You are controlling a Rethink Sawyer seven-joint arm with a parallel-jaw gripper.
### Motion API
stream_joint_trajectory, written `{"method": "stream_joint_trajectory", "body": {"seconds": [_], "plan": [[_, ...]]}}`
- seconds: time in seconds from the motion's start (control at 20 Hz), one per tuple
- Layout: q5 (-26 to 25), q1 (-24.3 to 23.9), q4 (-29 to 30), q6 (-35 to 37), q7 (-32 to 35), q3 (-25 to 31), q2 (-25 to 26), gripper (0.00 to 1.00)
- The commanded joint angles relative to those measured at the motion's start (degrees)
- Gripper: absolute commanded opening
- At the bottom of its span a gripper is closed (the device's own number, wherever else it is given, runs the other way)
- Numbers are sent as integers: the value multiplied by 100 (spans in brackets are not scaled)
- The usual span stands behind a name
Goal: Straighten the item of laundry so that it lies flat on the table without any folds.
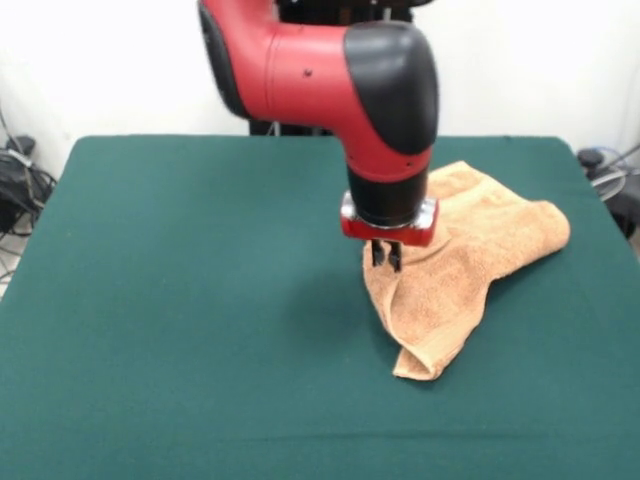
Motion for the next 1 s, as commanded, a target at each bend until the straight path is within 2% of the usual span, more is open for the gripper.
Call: {"method": "stream_joint_trajectory", "body": {"seconds": [0.05, 0.3, 0.55, 0.8, 1.0], "plan": [[-568, -681, -1123, 614, -1158, 424, 875, 0], [-1015, -1317, -2070, 1641, -1981, 808, 1234, 0], [-1392, -1792, -2606, 2159, -2557, 1228, 1556, 0], [-1658, -2000, -3273, 2640, -3083, 1469, 1909, 0], [-1689, -2088, -3441, 2766, -3240, 1540, 2027, 0]]}}
